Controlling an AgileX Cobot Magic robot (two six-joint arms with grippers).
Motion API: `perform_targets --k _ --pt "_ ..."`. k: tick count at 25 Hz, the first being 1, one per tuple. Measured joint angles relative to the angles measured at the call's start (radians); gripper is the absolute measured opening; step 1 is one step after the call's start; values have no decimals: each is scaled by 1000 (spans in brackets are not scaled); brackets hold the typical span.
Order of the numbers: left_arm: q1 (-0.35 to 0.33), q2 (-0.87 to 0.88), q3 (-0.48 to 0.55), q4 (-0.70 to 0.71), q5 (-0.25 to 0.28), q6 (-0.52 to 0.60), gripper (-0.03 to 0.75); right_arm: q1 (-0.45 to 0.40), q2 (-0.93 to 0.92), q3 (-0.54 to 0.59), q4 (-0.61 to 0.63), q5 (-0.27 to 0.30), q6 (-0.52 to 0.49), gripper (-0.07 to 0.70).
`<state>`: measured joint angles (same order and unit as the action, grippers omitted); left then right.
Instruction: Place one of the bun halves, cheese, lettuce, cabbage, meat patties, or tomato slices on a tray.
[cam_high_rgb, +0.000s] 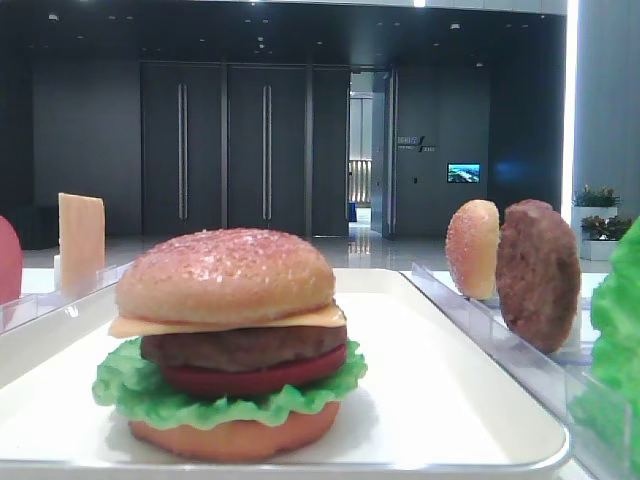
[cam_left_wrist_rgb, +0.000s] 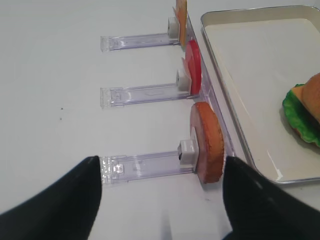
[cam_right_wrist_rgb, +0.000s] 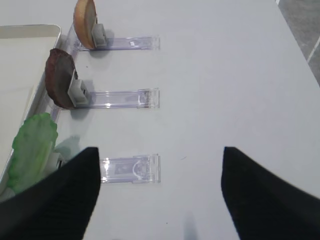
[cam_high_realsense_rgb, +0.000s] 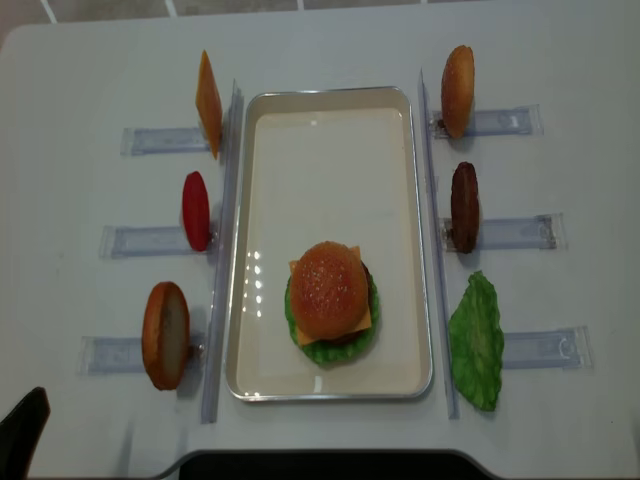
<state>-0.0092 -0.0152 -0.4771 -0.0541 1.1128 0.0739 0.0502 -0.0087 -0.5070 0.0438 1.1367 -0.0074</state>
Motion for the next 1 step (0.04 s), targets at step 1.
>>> perform_targets --k 1 --pt "0 0 0 0 0 0 576 0 0 0 0 0 0 486"
